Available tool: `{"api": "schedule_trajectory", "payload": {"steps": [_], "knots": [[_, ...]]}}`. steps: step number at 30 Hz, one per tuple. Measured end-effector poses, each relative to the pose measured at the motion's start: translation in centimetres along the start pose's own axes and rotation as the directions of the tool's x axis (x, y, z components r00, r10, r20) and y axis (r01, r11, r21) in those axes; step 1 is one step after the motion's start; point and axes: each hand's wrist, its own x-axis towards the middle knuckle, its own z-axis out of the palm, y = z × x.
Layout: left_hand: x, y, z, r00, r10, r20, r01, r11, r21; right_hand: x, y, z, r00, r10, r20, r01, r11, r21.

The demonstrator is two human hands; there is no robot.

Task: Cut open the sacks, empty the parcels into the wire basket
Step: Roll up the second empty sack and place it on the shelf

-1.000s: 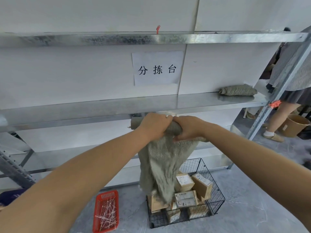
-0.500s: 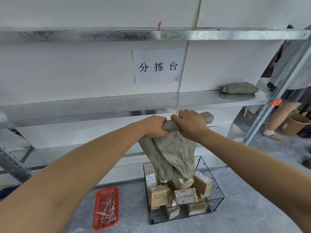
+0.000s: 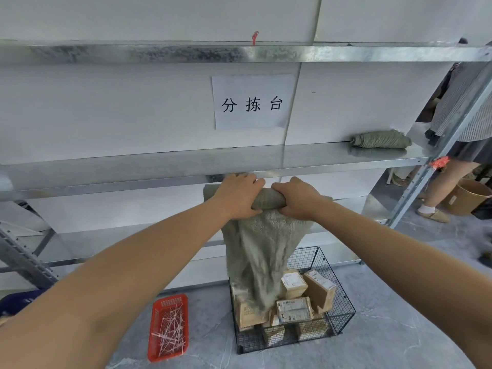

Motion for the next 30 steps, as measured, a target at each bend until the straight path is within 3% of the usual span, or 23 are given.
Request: {"api": "schedule_trajectory", "payload": {"steps": [5,8,10,16,19,22,27,30], "knots": [[-0.1,0.1,-0.1,0.963,0.055,0.263,0.007,0.974,-0.227,-0.9,0.3,1.2,0.987,-0.093,-0.131,0.072,0.985,-0.159],[-0.1,0.4,-0.4,0.974,0.036,0.224,0.034,0.953,-0.3,-1.3,0.5,1.6,0.98,-0.097,-0.175,0.067,0.983,-0.172],[-0.1,0.6,-0.3,0.984,0.022,0.177,0.022,0.97,-0.244,-1.3,0.6,1.6,0.983,-0.076,-0.166,0.053,0.989,-0.141],[-0.3,0.7,0.2,1.0,0.018,-0.006,-0.018,1.0,0.004,-1.2,0.7,0.9,0.991,-0.033,0.127,0.025,0.998,0.062],[-0.6,0.9,0.3,0.999,0.016,-0.037,-0.014,0.999,0.033,-1.1,0.6,0.6,0.973,-0.043,0.225,0.014,0.991,0.13],[-0.6,0.9,0.7,1.0,-0.009,0.002,0.01,0.999,-0.054,-1.3,0.3,0.7,0.986,-0.034,0.161,0.024,0.997,0.068],[-1.0,0.5,0.5,0.979,0.052,0.2,-0.014,0.983,-0.186,-2.1,0.4,1.4,0.994,-0.064,-0.092,0.042,0.974,-0.225],[-0.6,0.6,0.0,0.97,0.041,0.24,0.014,0.975,-0.221,-2.3,0.8,1.8,0.978,-0.084,-0.193,0.037,0.971,-0.238]]}}
